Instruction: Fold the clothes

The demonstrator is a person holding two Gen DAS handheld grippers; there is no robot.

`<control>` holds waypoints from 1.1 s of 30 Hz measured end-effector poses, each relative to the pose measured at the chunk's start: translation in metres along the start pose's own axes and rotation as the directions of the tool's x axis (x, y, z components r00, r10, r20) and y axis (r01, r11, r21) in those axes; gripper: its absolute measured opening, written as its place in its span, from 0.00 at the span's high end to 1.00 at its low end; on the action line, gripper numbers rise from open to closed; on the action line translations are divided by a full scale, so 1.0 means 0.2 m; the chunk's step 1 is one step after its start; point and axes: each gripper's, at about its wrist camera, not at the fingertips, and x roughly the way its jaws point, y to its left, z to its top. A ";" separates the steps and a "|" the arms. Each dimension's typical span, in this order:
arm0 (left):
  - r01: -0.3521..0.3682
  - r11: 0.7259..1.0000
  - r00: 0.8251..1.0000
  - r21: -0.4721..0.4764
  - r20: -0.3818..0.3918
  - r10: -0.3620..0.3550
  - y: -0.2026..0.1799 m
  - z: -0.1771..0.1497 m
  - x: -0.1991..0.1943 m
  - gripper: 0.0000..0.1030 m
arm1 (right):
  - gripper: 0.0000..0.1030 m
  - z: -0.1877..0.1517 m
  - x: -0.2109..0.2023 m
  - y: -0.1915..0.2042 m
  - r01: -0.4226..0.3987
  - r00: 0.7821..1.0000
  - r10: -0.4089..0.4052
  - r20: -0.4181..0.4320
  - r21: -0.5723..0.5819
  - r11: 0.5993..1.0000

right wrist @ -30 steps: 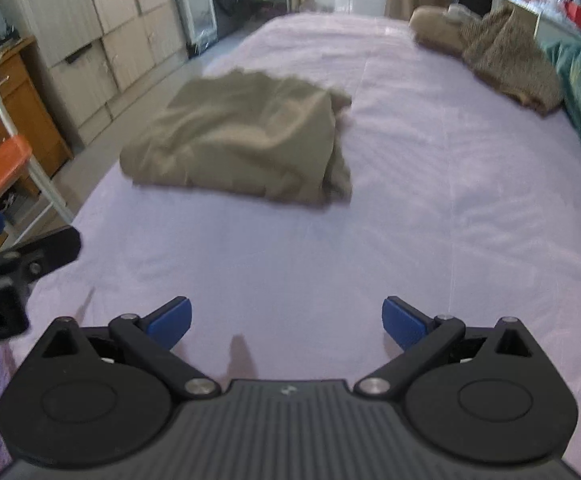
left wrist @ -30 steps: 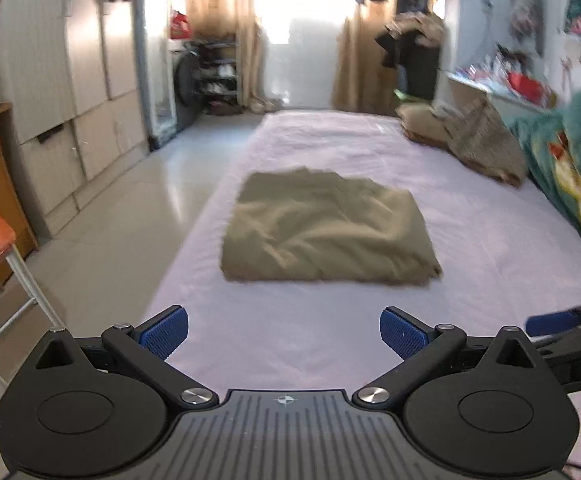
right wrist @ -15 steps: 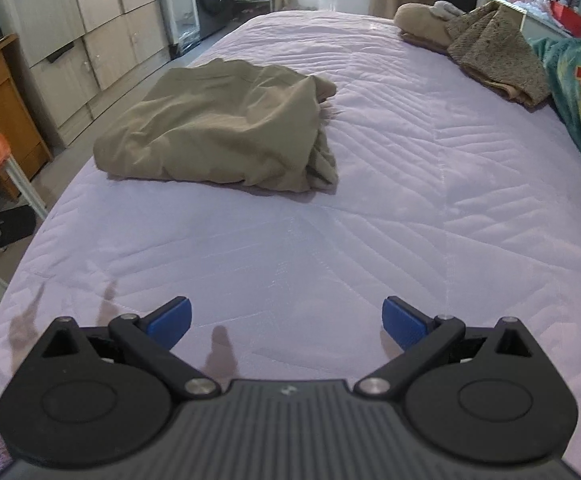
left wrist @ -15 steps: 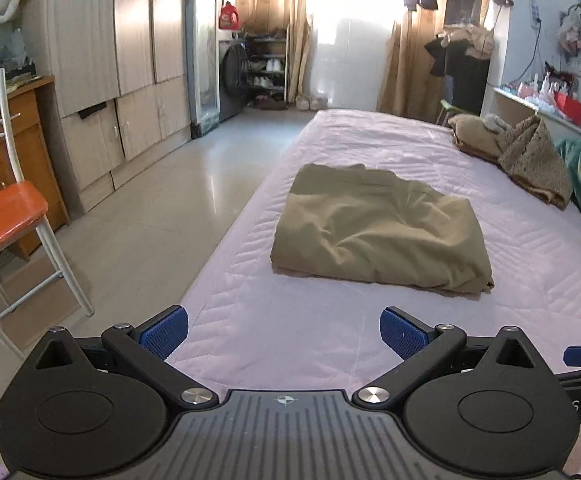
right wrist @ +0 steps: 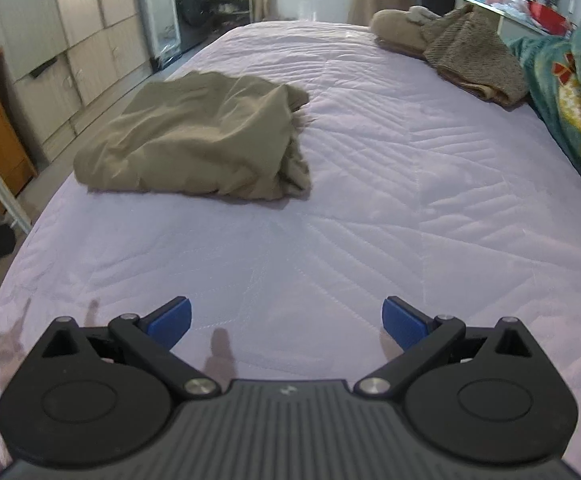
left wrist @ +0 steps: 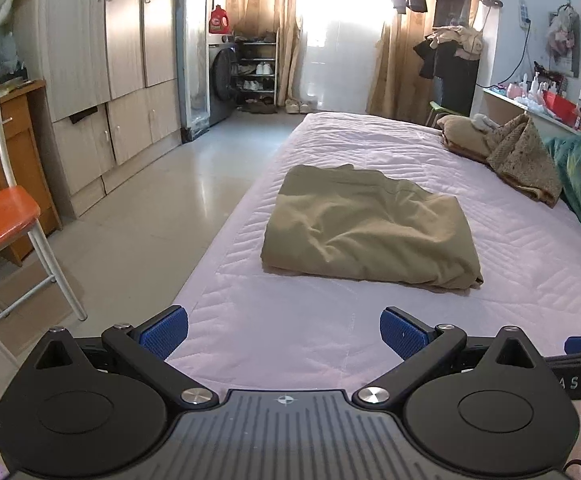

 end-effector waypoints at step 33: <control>-0.012 0.996 1.000 0.083 -0.016 0.013 -0.09 -0.05 -0.01 0.00 | 0.01 -0.03 0.01 -0.06 -0.021 1.000 0.022 -0.021 0.066 0.998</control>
